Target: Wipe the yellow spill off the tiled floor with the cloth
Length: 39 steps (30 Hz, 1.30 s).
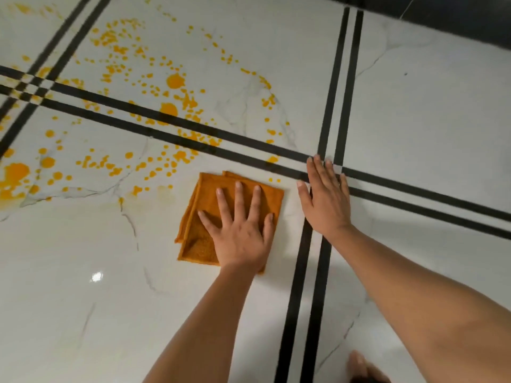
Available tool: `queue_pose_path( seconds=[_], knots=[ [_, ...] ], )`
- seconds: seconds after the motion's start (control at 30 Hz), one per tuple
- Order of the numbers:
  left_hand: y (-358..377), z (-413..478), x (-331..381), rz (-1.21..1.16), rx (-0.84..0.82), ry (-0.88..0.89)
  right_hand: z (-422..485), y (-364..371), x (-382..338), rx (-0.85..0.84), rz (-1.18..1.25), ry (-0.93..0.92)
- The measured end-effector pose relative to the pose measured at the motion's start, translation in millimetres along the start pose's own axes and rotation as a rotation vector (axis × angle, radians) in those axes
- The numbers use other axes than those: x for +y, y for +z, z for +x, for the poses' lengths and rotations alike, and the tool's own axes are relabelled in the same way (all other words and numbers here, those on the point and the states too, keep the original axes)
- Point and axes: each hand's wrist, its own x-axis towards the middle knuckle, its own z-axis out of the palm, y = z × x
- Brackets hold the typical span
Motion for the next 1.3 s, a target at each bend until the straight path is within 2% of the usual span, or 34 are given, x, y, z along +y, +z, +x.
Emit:
queue_pose_path(
  seconds=[0.07, 0.17, 0.3, 0.4, 0.47, 0.57, 0.63, 0.77, 0.9, 1.0, 1.03, 1.13, 1.17, 1.2, 1.3],
  knots=[
    [-4, 24, 4, -0.023, 0.007, -0.022, 16, -5, 13, -0.031, -0.025, -0.086],
    [-9, 53, 31, -0.071, 0.036, -0.199, 45, -8, 27, -0.054, -0.047, -0.176],
    [-3, 59, 51, 0.047, -0.021, -0.033, 79, -7, 41, -0.027, -0.027, -0.253],
    [-22, 108, 40, -0.016, -0.016, -0.094, 78, -5, 45, -0.021, 0.0, -0.268],
    [-20, 108, 48, -0.007, -0.021, -0.096, 78, -6, 47, -0.007, 0.008, -0.27],
    [-7, 68, 49, 0.11, -0.06, 0.093, 77, -5, 45, 0.007, 0.034, -0.279],
    [-12, 92, 41, 0.102, -0.034, 0.143, 83, -9, 45, 0.039, 0.112, -0.265],
    [-22, 144, 46, 0.069, 0.014, 0.017, 121, -18, 48, 0.032, 0.072, -0.256],
    [-27, 162, 37, 0.11, 0.007, 0.204, 143, -15, 46, 0.005, 0.004, -0.224],
    [-38, 210, 38, 0.062, 0.028, 0.072, 142, -11, 45, 0.02, 0.016, -0.212],
    [-38, 211, 42, 0.067, 0.026, 0.078, 141, -10, 44, 0.029, 0.028, -0.207],
    [-32, 192, 43, 0.182, -0.006, 0.342, 142, -9, 44, 0.047, 0.036, -0.187],
    [-34, 196, 40, 0.186, -0.017, 0.381, 142, -9, 44, 0.036, 0.033, -0.184],
    [-38, 211, 41, 0.16, -0.014, 0.362, 141, -8, 45, 0.031, 0.027, -0.185],
    [-47, 246, 53, 0.066, -0.004, 0.151, 141, -8, 44, 0.021, -0.008, -0.17]
  ],
)
